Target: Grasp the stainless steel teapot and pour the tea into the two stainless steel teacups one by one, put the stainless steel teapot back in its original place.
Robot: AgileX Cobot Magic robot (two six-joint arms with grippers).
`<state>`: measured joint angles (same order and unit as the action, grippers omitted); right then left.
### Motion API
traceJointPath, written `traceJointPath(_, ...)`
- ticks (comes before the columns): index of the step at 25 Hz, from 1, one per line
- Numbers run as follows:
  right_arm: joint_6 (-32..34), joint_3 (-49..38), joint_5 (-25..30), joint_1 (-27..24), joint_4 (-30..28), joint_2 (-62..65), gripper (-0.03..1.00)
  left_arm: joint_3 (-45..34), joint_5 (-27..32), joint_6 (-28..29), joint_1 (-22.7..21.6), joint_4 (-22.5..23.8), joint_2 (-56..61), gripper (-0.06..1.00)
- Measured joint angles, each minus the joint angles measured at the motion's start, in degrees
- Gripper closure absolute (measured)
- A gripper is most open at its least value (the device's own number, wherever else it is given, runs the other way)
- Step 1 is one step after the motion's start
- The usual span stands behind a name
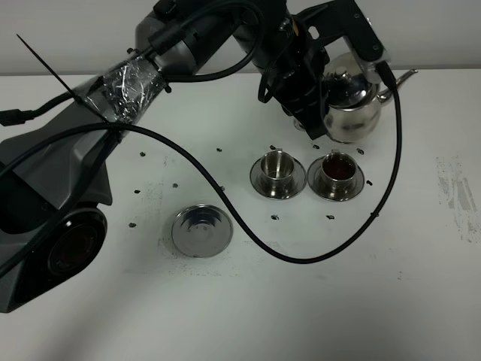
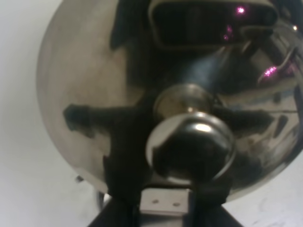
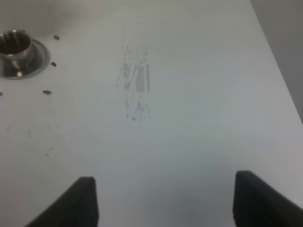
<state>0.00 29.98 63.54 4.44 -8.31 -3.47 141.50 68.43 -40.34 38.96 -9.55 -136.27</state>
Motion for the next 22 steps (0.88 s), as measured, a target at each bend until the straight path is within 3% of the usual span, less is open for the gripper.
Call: traceJointPath(22,0.0,0.0,0.0,0.0,0.0,0.0,0.38,-1.2,-0.1,0.2,5.8,-0.8,-8.3,0.76)
